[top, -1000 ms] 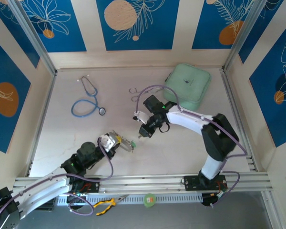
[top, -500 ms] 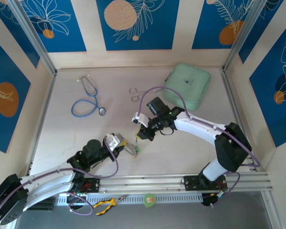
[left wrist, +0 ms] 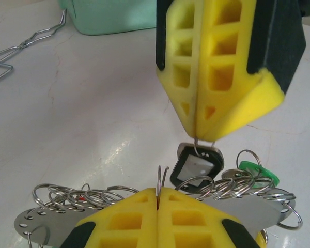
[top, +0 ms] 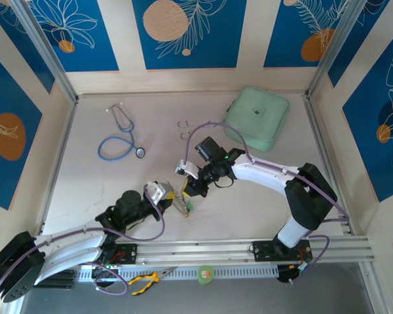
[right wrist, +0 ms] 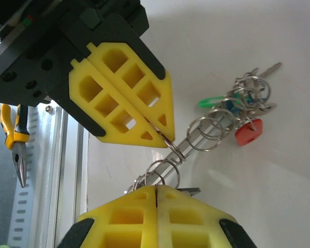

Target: Put the keys on the keyring

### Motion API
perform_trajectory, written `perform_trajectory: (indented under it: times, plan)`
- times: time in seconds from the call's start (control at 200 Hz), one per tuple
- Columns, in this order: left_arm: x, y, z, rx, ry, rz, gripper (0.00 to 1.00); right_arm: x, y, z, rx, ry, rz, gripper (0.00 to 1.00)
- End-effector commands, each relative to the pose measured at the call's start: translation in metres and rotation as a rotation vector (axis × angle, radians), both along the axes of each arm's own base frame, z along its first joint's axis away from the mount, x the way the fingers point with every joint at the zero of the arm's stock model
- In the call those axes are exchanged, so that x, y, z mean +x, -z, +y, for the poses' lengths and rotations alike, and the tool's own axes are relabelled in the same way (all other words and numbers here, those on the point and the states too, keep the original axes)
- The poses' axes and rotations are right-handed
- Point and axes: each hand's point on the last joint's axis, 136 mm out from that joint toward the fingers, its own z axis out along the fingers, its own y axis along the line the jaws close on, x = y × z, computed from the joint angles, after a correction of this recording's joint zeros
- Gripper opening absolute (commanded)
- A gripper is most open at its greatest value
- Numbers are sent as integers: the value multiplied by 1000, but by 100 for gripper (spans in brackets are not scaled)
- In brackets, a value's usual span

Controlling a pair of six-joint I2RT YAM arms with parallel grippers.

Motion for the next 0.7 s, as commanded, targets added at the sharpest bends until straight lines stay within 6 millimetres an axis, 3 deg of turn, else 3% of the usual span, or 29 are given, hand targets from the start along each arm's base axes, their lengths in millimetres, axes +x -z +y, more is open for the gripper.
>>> perform_trajectory:
  times: [0.0,0.695]
  plan:
    - [4,-33,-11,-95,20,-54,0,-1,-15,13,62,-44,-3,0]
    - [2,-33,-12,-91,33,-61,0,17,2,18,7,28,16,0]
